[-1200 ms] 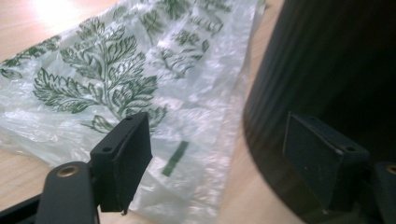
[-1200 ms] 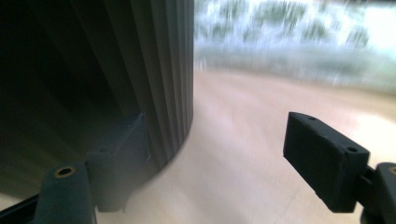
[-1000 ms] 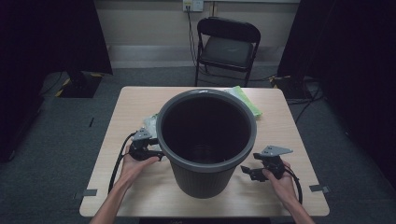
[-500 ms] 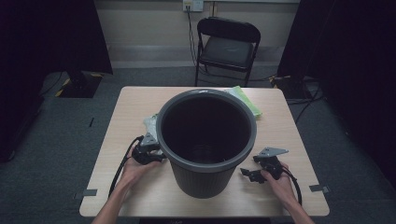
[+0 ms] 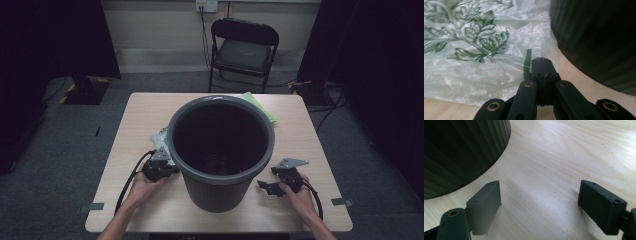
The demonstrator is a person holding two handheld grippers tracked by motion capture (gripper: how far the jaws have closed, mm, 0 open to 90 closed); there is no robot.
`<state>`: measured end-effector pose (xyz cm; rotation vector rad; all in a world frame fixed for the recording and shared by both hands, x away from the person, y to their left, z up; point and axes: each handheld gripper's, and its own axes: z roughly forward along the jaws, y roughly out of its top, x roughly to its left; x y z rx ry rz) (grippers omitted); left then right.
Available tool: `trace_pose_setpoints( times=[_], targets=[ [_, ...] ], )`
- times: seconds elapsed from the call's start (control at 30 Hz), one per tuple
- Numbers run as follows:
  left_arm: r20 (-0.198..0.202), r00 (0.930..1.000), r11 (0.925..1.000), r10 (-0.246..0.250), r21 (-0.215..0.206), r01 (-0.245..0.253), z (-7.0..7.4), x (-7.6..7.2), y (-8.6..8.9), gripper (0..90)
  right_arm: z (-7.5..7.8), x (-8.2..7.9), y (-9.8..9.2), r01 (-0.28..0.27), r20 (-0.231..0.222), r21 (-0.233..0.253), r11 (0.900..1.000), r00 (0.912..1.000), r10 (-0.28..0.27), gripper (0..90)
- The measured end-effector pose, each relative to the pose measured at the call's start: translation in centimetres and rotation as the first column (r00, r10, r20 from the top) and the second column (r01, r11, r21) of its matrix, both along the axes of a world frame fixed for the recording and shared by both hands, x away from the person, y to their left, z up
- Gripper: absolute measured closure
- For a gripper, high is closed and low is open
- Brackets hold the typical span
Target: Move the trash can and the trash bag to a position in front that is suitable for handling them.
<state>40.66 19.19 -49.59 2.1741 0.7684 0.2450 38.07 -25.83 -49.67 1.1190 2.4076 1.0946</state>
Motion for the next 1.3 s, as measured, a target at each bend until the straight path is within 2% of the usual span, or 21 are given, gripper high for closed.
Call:
trace_pose_setpoints(
  times=[0.1,0.13,0.3,0.33,0.4,0.43,0.47,0.5,0.53,0.57,0.63,0.73,0.83,0.87,0.97,1.0,1.03,1.07,1.13,1.17,1.3],
  targets=[
    [-0.006,0.9999,0.9999,-0.016,0.004,0.016,0.1,-0.4,0.0,90.0,0.0,0.0,0.0,0.002,-0.002,-0.001,1.0,1.0,-0.002,17.9],
    [-0.026,0.9992,0.9995,-0.03,-0.003,0.03,0.2,-1.0,-0.1,90.0,0.0,-0.1,0.0,0.002,-0.002,-0.001,1.0,1.0,-0.002,17.9],
    [-0.03,0.9969,0.9971,-0.072,-0.025,0.072,0.6,-2.5,-0.7,90.0,0.0,-0.1,0.0,0.004,-0.003,-0.001,1.0,1.0,-0.004,17.7],
    [-0.038,0.9941,0.9944,-0.101,-0.036,0.1,0.8,-3.4,-1.0,90.0,0.0,-0.1,0.0,0.005,-0.003,-0.001,1.0,1.0,-0.005,17.7],
    [-0.043,0.9914,0.9922,-0.123,-0.026,0.122,0.9,-4.4,-1.0,90.0,0.0,-0.1,0.1,0.005,-0.002,-0.003,1.0,1.0,-0.005,17.7],
    [-0.043,0.9914,0.9922,-0.123,-0.026,0.122,0.9,-4.4,-1.0,90.0,0.0,-0.1,0.1,0.005,-0.002,-0.003,1.0,1.0,-0.005,17.7],
    [-0.055,0.9868,0.9881,-0.152,-0.03,0.151,1.0,-5.3,-1.0,90.0,0.0,-0.1,0.1,0.005,-0.001,-0.004,1.0,1.0,-0.005,17.5],
    [-0.055,0.9868,0.9881,-0.152,-0.03,0.151,1.0,-5.3,-1.0,90.0,0.0,-0.1,0.1,0.005,-0.001,-0.004,1.0,1.0,-0.005,17.5],
    [-0.058,0.9834,0.9846,-0.172,-0.041,0.17,1.1,-6.3,-1.1,90.0,0.0,-0.1,0.1,0.004,-0.001,-0.005,1.0,1.0,-0.004,17.3],
    [-0.058,0.9834,0.9846,-0.172,-0.041,0.17,1.1,-6.3,-1.1,90.0,0.0,-0.1,0.1,0.004,-0.001,-0.005,1.0,1.0,-0.004,17.3],
    [-0.07,0.9753,0.9769,-0.21,-0.058,0.206,1.3,-7.6,-1.3,90.0,0.0,-0.1,0.1,0.002,0.0,-0.008,1.0,1.0,-0.001,16.7],
    [-0.068,0.9701,0.9706,-0.233,-0.077,0.228,1.4,-8.5,-1.2,90.0,0.0,-0.1,0.2,0.004,0.0,-0.007,1.0,1.0,-0.004,16.7],
    [-0.07,0.9699,0.9693,-0.233,-0.097,0.226,1.5,-8.8,-1.0,83.4,0.0,-0.1,0.2,0.003,-0.001,-0.008,1.0,1.0,-0.003,16.7],
    [-0.064,0.9722,0.9678,-0.225,-0.13,0.216,1.8,-9.0,-0.6,79.9,0.0,-0.1,0.2,0.004,-0.001,-0.008,1.0,1.0,-0.004,16.7],
    [-0.034,0.9835,0.9721,-0.178,-0.162,0.17,2.4,-8.8,0.3,69.1,0.0,-0.1,0.2,0.004,-0.001,-0.008,1.0,1.0,-0.004,16.7],
    [-0.02,0.9896,0.9779,-0.142,-0.158,0.137,2.5,-8.5,0.7,65.7,0.0,-0.1,0.2,0.003,-0.002,-0.008,1.0,1.0,-0.003,16.7],
    [-0.02,0.9896,0.9779,-0.142,-0.158,0.137,2.5,-8.5,0.7,62.7,0.0,-0.1,0.2,0.003,-0.002,-0.008,1.0,1.0,-0.003,16.7],
    [0.002,0.9965,0.9879,-0.084,-0.131,0.083,2.6,-7.8,1.3,61.2,0.0,-0.1,0.2,0.003,-0.001,-0.006,1.0,1.0,-0.003,16.7],
    [0.007,0.9988,0.9935,-0.049,-0.102,0.05,2.4,-7.0,1.7,54.1,0.0,-0.1,0.2,0.003,0.0,-0.008,1.0,1.0,-0.003,16.5],
    [0.014,0.9988,0.9959,-0.047,-0.077,0.048,2.2,-6.7,1.8,51.3,0.0,-0.1,0.2,0.003,0.0,-0.009,1.0,1.0,-0.003,16.4],
    [-0.011,0.9992,0.998,-0.038,-0.051,0.037,1.4,-5.8,2.0,44.2,0.0,-0.1,0.2,0.003,-0.003,-0.005,1.0,1.0,-0.003,16.3]
  ],
)
